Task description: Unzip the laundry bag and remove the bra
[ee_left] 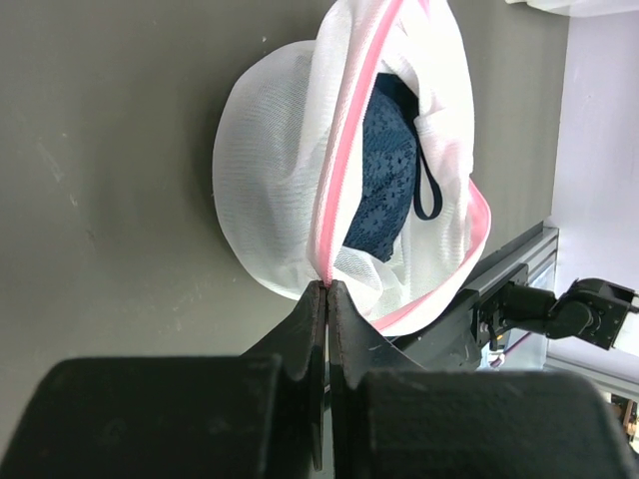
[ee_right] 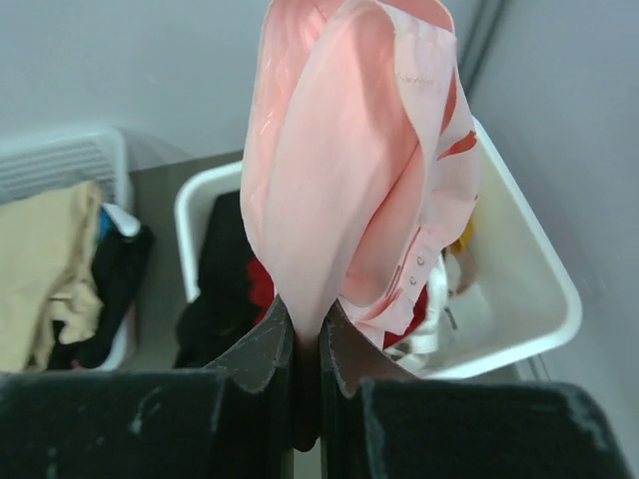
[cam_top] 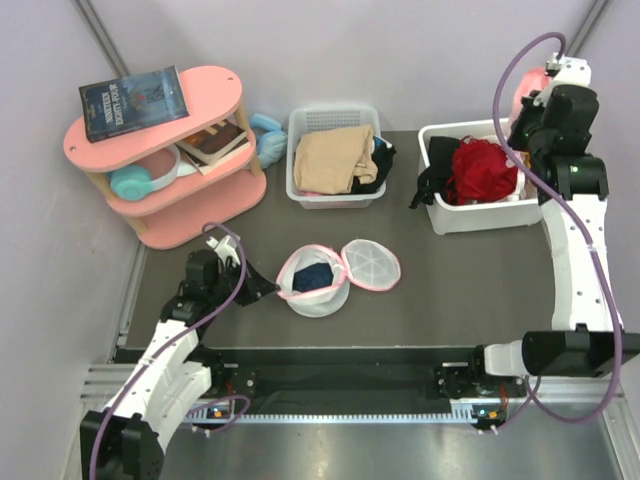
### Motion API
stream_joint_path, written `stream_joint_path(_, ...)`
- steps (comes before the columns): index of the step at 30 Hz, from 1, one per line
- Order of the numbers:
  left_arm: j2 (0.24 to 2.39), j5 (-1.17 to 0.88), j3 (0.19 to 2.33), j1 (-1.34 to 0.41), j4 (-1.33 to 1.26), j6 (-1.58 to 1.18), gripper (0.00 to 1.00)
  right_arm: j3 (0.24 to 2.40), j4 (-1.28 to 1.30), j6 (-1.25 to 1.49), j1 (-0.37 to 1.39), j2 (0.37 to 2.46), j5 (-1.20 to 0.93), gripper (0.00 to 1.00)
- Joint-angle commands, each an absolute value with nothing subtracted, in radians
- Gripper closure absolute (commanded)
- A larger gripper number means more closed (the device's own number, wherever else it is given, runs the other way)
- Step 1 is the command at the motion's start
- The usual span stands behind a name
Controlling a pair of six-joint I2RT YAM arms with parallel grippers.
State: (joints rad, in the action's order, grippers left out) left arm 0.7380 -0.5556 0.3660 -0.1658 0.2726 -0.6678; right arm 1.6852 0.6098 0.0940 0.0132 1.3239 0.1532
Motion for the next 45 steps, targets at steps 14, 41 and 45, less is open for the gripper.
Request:
stream_joint_path(14, 0.698, -0.531, 0.428, -0.169, 0.296, -0.681, 1.0, 1.787, 0.627, 0.031, -0.238, 1.612, 0.132, 0.8)
stream_joint_path(41, 0.703, -0.532, 0.439, -0.169, 0.295, -0.666, 1.0, 1.438, 0.444, 0.256, 0.466, 1.393, -0.277, 0.13)
stream_joint_path(45, 0.701, -0.535, 0.428, -0.169, 0.285, -0.669, 1.0, 1.286, 0.277, 0.399, 0.659, 1.423, -0.348, 0.17)
